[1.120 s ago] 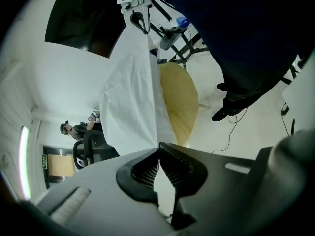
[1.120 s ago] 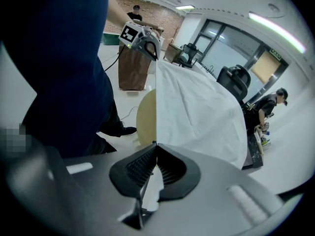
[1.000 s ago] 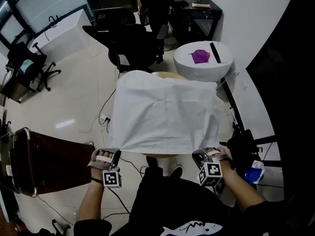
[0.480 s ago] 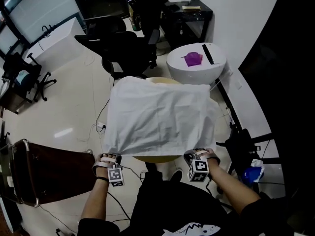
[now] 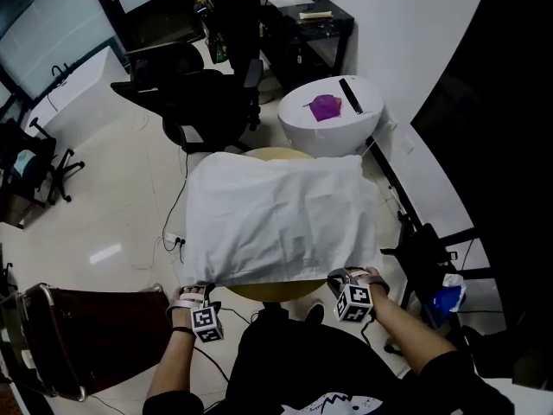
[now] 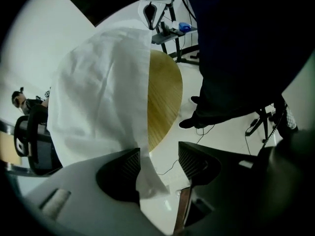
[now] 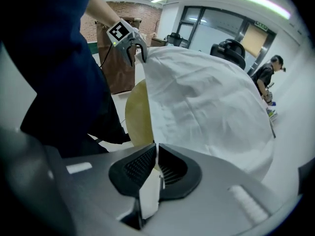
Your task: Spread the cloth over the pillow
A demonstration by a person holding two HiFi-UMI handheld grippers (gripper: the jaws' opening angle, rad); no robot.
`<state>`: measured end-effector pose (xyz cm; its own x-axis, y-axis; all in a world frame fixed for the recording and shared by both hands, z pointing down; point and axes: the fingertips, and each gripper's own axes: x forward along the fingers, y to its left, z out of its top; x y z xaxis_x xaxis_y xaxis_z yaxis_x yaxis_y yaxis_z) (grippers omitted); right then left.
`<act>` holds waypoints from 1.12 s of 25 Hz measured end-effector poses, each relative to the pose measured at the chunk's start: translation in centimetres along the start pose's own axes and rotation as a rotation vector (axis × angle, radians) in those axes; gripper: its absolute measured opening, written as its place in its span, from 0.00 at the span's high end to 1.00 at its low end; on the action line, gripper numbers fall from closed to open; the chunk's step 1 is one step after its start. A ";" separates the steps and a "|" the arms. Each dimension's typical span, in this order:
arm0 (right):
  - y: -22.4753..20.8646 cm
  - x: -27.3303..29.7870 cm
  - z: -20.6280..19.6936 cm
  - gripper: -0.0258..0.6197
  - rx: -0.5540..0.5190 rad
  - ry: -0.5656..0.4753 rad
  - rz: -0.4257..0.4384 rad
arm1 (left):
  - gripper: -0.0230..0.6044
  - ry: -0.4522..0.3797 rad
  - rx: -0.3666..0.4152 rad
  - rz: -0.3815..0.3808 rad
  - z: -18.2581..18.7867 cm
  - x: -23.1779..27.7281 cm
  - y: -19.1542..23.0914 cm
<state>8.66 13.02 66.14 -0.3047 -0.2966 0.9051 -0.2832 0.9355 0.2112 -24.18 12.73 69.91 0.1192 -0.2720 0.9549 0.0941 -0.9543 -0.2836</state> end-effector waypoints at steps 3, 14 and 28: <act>-0.5 -0.8 0.1 0.82 0.076 0.002 -0.002 | 0.54 -0.069 -0.013 -0.040 0.2 -1.7 0.2; -4.2 -9.8 0.9 0.77 0.308 -0.026 -0.199 | 0.55 -0.259 0.056 -0.160 2.4 -12.6 6.8; -17.1 -15.3 -3.1 0.76 0.531 -0.256 -0.252 | 0.58 -0.488 0.098 -0.031 16.3 -19.1 23.8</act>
<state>20.97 2.18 49.87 -0.3594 -0.5928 0.7207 -0.7664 0.6282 0.1345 -8.14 -2.79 43.47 0.5616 -0.1315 0.8169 0.1945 -0.9387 -0.2848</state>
